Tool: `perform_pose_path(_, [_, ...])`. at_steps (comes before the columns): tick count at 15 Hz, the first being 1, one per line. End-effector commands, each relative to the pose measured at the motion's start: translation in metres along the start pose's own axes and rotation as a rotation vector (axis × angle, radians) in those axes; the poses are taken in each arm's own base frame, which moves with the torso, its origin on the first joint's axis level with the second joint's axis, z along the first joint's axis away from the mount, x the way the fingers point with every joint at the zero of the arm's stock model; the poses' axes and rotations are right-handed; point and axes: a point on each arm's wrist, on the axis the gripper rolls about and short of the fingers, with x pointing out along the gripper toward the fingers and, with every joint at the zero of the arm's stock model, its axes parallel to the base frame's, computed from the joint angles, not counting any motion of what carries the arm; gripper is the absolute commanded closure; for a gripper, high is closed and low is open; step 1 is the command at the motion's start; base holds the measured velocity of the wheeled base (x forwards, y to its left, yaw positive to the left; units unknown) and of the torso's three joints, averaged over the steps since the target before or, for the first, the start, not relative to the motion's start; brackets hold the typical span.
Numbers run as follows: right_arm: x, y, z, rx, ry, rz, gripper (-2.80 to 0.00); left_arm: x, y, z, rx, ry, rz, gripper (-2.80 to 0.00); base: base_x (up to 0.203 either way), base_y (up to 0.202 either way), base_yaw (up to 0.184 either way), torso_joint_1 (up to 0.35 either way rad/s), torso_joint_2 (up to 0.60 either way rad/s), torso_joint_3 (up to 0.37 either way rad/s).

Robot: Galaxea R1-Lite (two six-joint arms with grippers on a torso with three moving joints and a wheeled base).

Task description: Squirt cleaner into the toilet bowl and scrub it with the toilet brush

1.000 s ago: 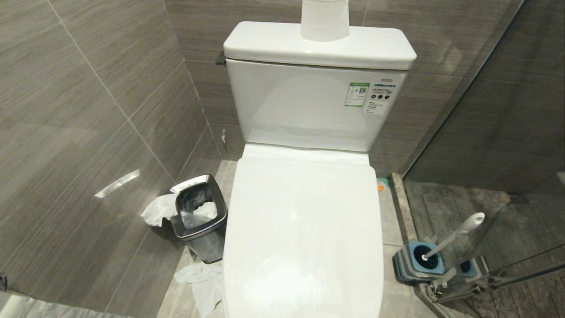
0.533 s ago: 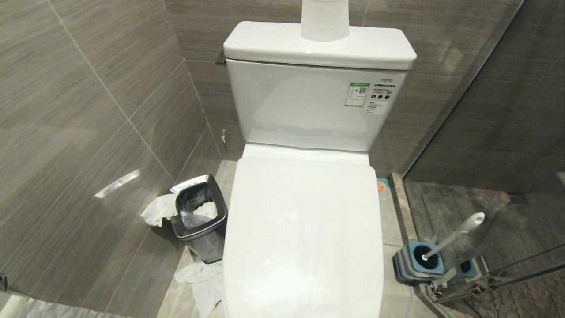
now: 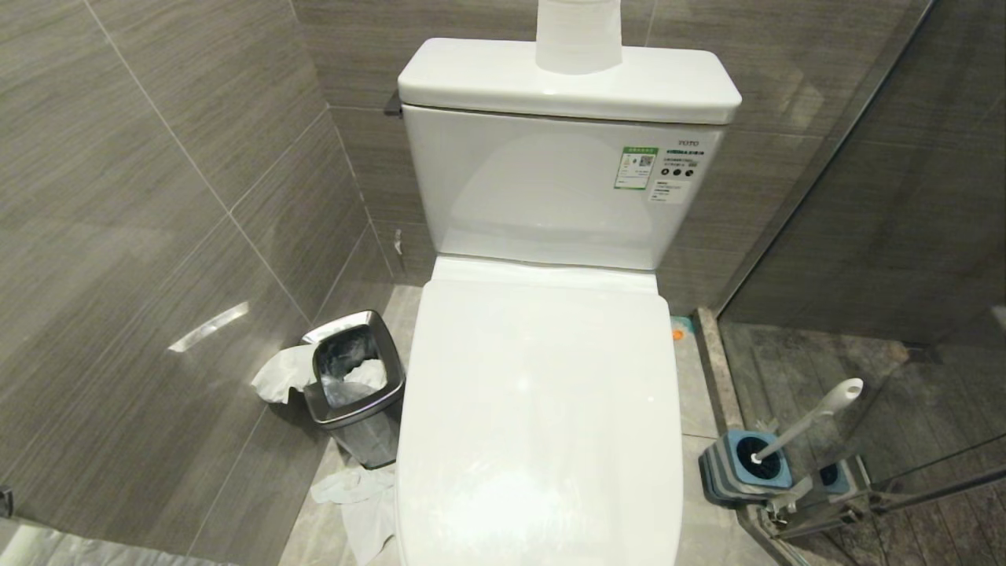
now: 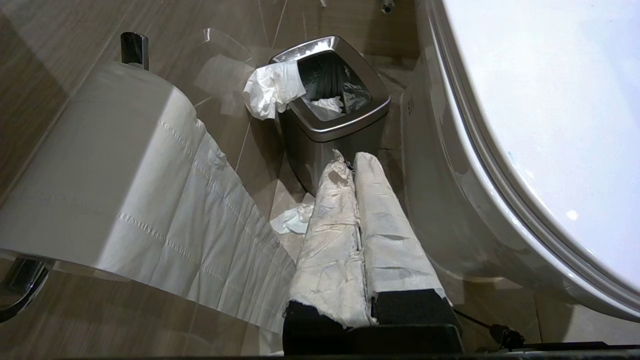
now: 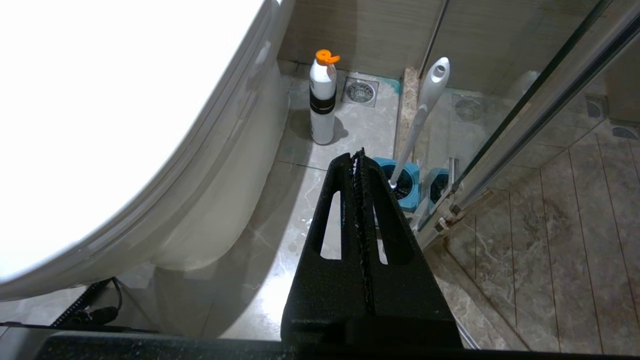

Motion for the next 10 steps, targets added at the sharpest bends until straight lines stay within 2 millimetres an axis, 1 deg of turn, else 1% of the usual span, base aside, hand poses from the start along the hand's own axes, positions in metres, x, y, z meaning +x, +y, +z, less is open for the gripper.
perform_pose_path(1, [0.0001,0.0000,0.0000,0.000,0.001,0.001,0.00,0.0001,0.0000,-0.0004,0.000,0.001,0.002,0.00,0.000,0.000,0.000,0.000,0.00,0.000])
perform_pose_path(10, [0.0000,0.0000,0.0000,0.000,0.001,0.001,0.00,0.0001,0.0000,-0.0004,0.000,0.001,0.000,0.00,0.000,0.000,0.000,0.000,0.00,0.000])
